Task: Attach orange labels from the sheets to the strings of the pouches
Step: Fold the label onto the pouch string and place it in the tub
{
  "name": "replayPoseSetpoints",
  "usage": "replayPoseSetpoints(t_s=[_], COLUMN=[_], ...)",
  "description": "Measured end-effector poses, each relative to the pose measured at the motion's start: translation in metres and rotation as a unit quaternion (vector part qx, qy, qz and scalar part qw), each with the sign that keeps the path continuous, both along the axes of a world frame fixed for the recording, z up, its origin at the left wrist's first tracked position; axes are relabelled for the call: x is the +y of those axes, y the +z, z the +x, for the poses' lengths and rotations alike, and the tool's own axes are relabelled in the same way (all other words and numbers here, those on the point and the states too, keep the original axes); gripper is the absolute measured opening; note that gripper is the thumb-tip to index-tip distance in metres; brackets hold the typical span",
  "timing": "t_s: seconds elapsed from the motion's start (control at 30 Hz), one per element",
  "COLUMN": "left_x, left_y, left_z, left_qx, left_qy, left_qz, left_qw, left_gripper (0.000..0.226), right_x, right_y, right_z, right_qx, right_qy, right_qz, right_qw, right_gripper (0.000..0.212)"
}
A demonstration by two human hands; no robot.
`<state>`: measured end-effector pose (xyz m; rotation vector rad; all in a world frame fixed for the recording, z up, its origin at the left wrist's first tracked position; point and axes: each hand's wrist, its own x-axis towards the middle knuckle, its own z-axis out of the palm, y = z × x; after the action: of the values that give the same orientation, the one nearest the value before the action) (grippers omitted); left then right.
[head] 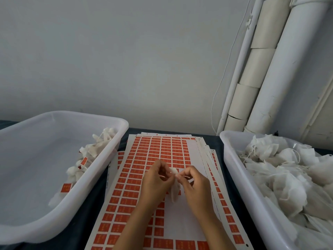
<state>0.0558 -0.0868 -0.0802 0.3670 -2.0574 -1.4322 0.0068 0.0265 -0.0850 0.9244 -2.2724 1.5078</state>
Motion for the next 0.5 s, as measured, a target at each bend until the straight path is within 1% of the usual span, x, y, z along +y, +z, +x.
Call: replayPoseSetpoints(t_s=[0.13,0.27,0.33,0.4,0.5], left_x=[0.0027,0.0046,0.0053,0.005,0.0042], left_y=[0.0021,0.0026,0.0034,0.0045,0.005], left_z=[0.0013,0.0035,0.0046,0.005,0.0051], left_qx=[0.015,0.022,0.024,0.029,0.034], left_qy=[-0.049,-0.097,-0.108,-0.111,-0.104], left_qz=[-0.044,-0.064,-0.078,-0.073,-0.062], left_qw=[0.998,0.993,0.991,0.991,0.992], left_gripper=[0.03,0.027,0.025,0.025,0.024], right_x=[0.0,0.002,0.0022,0.0014,-0.0003], right_y=[0.0014,0.0037,0.0044,0.0039,0.0052], right_z=[0.0016,-0.0004,-0.0005,-0.0009,0.0001], right_qx=[0.014,0.073,0.069,0.053,0.017], right_qy=[-0.012,-0.057,-0.068,-0.069,-0.037], right_qz=[-0.013,-0.02,-0.027,-0.038,-0.062], right_qw=[1.0,0.995,0.995,0.995,0.997], right_gripper=[0.011,0.016,0.018,0.02,0.02])
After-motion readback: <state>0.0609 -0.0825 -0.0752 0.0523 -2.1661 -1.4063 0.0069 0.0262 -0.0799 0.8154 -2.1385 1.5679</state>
